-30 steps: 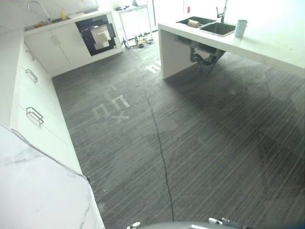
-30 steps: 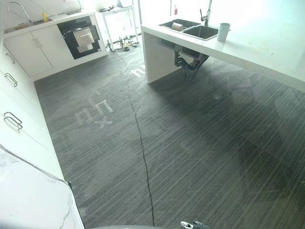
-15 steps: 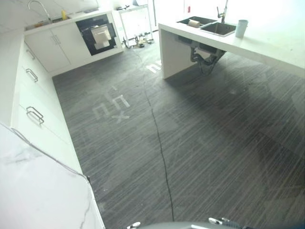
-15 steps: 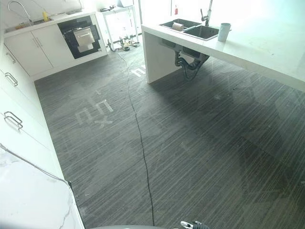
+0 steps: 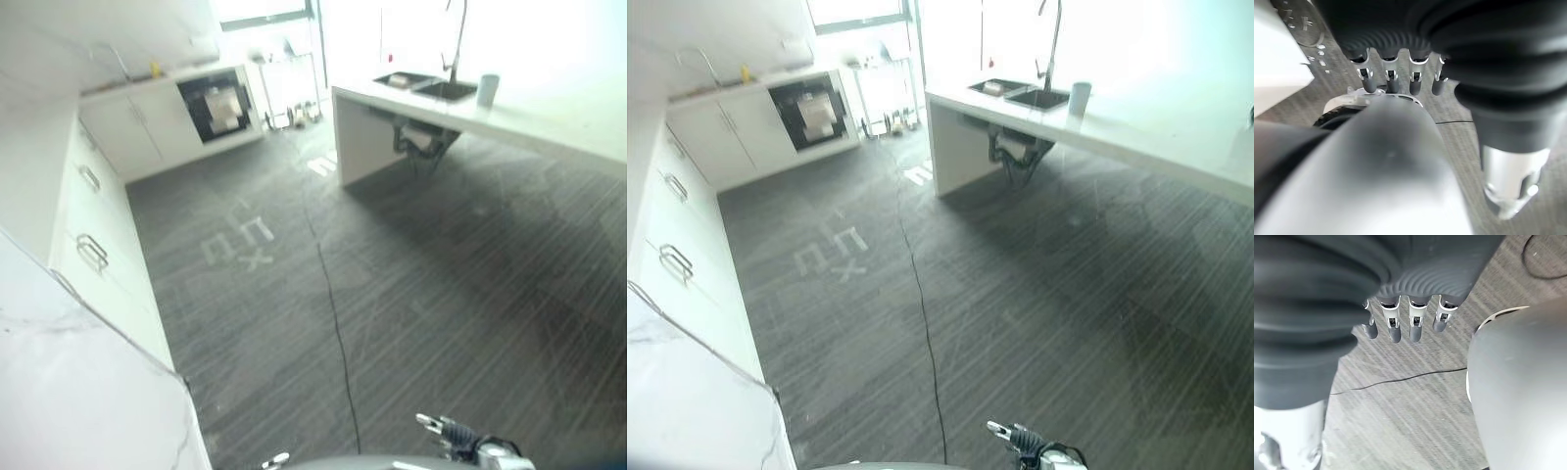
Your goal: Place the dishes in the dishwasher.
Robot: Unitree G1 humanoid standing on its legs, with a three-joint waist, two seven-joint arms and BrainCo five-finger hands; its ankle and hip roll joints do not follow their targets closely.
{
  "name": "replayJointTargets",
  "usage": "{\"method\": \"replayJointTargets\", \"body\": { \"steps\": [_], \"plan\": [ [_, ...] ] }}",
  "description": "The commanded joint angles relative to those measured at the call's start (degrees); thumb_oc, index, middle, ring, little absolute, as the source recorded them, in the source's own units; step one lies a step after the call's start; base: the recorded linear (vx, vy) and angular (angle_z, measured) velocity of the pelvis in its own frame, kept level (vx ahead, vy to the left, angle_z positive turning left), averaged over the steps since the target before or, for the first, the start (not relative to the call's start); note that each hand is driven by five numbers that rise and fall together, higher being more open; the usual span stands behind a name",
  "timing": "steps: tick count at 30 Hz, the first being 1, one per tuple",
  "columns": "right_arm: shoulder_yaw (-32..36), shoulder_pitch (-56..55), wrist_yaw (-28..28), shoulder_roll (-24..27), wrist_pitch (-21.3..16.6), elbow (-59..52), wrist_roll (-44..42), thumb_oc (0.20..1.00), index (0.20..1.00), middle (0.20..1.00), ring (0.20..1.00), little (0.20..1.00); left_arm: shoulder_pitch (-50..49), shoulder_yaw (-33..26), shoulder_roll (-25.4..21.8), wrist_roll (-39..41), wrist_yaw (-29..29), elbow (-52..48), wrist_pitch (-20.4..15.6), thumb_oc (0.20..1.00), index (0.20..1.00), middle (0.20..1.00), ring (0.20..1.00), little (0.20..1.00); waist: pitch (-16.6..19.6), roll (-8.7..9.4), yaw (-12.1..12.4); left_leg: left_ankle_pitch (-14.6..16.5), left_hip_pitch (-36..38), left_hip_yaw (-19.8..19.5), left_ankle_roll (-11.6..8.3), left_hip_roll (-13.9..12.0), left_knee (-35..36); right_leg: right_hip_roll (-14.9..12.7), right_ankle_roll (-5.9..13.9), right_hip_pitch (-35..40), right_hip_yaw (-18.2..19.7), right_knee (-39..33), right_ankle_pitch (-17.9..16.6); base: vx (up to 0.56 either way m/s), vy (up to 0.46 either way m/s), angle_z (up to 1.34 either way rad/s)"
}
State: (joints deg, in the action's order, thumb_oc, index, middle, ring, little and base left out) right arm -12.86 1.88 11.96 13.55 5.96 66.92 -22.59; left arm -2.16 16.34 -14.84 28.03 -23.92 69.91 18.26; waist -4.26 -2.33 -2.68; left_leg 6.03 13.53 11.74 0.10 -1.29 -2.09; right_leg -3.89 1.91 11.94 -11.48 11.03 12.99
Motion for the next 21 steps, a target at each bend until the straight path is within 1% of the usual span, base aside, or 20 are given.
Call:
{"method": "replayJointTargets", "body": {
  "steps": [1, 4, 5, 6, 7, 10, 12, 14, 16, 17, 18, 21],
  "plan": [
    [-0.46, 0.06, 1.58, -0.98, 1.81, 2.73, 1.84, 1.0, 1.0, 1.0, 1.0, 1.0, 2.88, -0.37, 6.97, -1.22, -4.96, 0.32, 1.21, 1.0, 1.0, 1.0, 1.0, 1.0, 5.55, 1.57, -1.6, 3.94, -0.69, 1.19, -0.04, -0.95, -6.05, -1.63, 1.99, -0.46, 0.89, -1.81, -3.67, 0.2, -0.024, -0.05],
    [-0.5, -0.08, 1.48, -1.39, 1.8, 3.3, 2.9, 1.0, 1.0, 1.0, 1.0, 1.0, 2.47, -0.59, 7.2, -0.37, -4.53, 0.65, 1.51, 1.0, 1.0, 1.0, 1.0, 1.0, 4.88, 1.62, -1.63, 3.67, -0.49, 1.41, 0.23, -0.88, -4.75, -1.41, 2.16, -0.56, 0.9, -2.91, -4.05, 0.05, -0.01, 0.0],
    [-0.37, -0.01, 1.51, -1.5, 1.95, 3.57, 3.55, 1.0, 1.0, 1.0, 1.0, 1.0, 2.29, -0.83, 7.18, 0.79, -4.42, 0.53, 1.56, 1.0, 1.0, 1.0, 1.0, 1.0, 3.96, 1.64, -1.5, 3.27, -1.0, 1.59, 0.38, -0.97, -4.09, -1.46, 2.32, -1.16, 0.85, -3.68, -4.62, -0.05, -0.057, -0.03],
    [-0.55, 0.07, 1.41, -1.6, 1.39, 3.65, 4.78, 1.0, 1.0, 1.0, 1.0, 1.0, 2.15, -1.22, 7.01, 1.85, -6.05, 0.34, 1.51, 1.0, 1.0, 1.0, 1.0, 1.0, 2.6, 1.76, -1.2, 2.55, -2.11, 1.67, 0.55, -1.15, -3.45, -1.55, 2.46, -2.24, 0.76, -4.59, -5.53, -0.08, -0.065, -0.05],
    [-0.71, 0.06, 1.36, -1.66, 1.29, 3.64, 5.01, 1.0, 1.0, 1.0, 1.0, 1.0, 2.13, -1.4, 6.99, 2.36, -6.51, 0.29, 1.39, 1.0, 1.0, 1.0, 1.0, 1.0, 2.05, 1.8, -1.06, 2.23, -2.62, 1.65, 0.62, -1.23, -3.16, -1.57, 2.5, -2.74, 0.7, -4.92, -5.88, -0.1, -0.071, -0.04],
    [-0.75, -0.34, 1.39, -1.97, 0.55, 4.11, 4.6, 1.0, 1.0, 1.0, 1.0, 1.0, 1.84, -2.16, 6.48, 4.74, -7.45, 0.21, 1.85, 1.0, 1.0, 1.0, 1.0, 1.0, 0.49, 2.01, -0.6, 0.68, -4.55, 1.42, 0.39, -1.39, -1.55, -1.6, 2.79, -4.53, 0.35, -6.49, -7.41, -0.05, -0.061, -0.03],
    [-0.54, -0.68, 1.06, -2.04, 0.52, 4.19, 3.61, 1.0, 1.0, 1.0, 1.0, 1.0, 1.8, -2.52, 6.25, 4.69, -6.91, 0.35, 1.94, 1.0, 1.0, 1.0, 1.0, 1.0, 0.03, 2.15, -0.53, 0.0, -5.37, 1.27, 0.19, -1.44, -0.8, -1.6, 2.93, -5.24, 0.34, -7.22, -8.01, -0.02, -0.05, -0.01],
    [-0.18, -1.11, 0.73, -2.11, 0.71, 4.35, 2.79, 1.0, 1.0, 1.0, 1.0, 1.0, 2.02, -2.5, 6.15, 3.79, -6.05, 0.69, 1.12, 1.0, 1.0, 1.0, 1.0, 1.0, -0.59, 2.12, -0.7, -0.83, -6.39, 1.05, -0.08, -1.54, 0.09, -1.54, 3.04, -6.12, 0.66, -8.18, -8.62, -0.04, -0.032, -0.02],
    [0.1, -1.33, 0.37, -2.1, -0.18, 5.01, 2.45, 1.0, 1.0, 1.0, 1.0, 1.0, 2.58, -2.14, 6.14, 1.87, -4.88, 0.91, -0.64, 1.0, 1.0, 1.0, 1.0, 1.0, -1.1, 1.94, -1.0, -1.35, -7.15, 0.7, -0.29, -1.57, 0.8, -1.38, 3.12, -6.89, 1.38, -8.87, -9.04, -0.04, -0.009, -0.05],
    [0.34, -1.44, 0.51, -1.94, -0.92, 5.19, 1.75, 1.0, 1.0, 1.0, 1.0, 1.0, 2.83, -1.77, 6.11, 0.85, -3.19, 1.05, -2.54, 1.0, 1.0, 1.0, 1.0, 1.0, -1.32, 1.82, -1.2, -1.58, -7.42, 0.45, -0.36, -1.57, 1.11, -1.25, 3.16, -7.16, 1.84, -9.1, -9.18, -0.03, -0.006, -0.07],
    [0.54, -1.55, 1.06, -1.75, -2.11, 5.26, 0.77, 1.0, 1.0, 1.0, 1.0, 1.0, 3.26, -0.99, 6.09, 0.06, 0.59, 1.16, -5.72, 1.0, 1.0, 1.0, 1.0, 1.0, -1.75, 1.59, -1.54, -2.03, -7.73, 0.15, -0.49, -1.6, 1.67, -1.05, 3.24, -7.56, 2.45, -9.37, -9.41, -0.02, -0.004, -0.06],
    [0.21, -1.77, 1.65, -1.61, -4.11, 4.82, -0.34, 1.0, 1.0, 1.0, 1.0, 1.0, 3.76, -0.15, 5.74, -3.17, 3.4, 0.8, -9.44, 1.0, 1.0, 1.0, 1.0, 1.0, -2.09, 1.42, -1.84, -2.59, -8.03, 0.08, -0.74, -1.75, 2.35, -0.89, 3.3, -7.91, 2.87, -9.73, -9.62, -0.01, -0.005, 0.01]
  ]
}}
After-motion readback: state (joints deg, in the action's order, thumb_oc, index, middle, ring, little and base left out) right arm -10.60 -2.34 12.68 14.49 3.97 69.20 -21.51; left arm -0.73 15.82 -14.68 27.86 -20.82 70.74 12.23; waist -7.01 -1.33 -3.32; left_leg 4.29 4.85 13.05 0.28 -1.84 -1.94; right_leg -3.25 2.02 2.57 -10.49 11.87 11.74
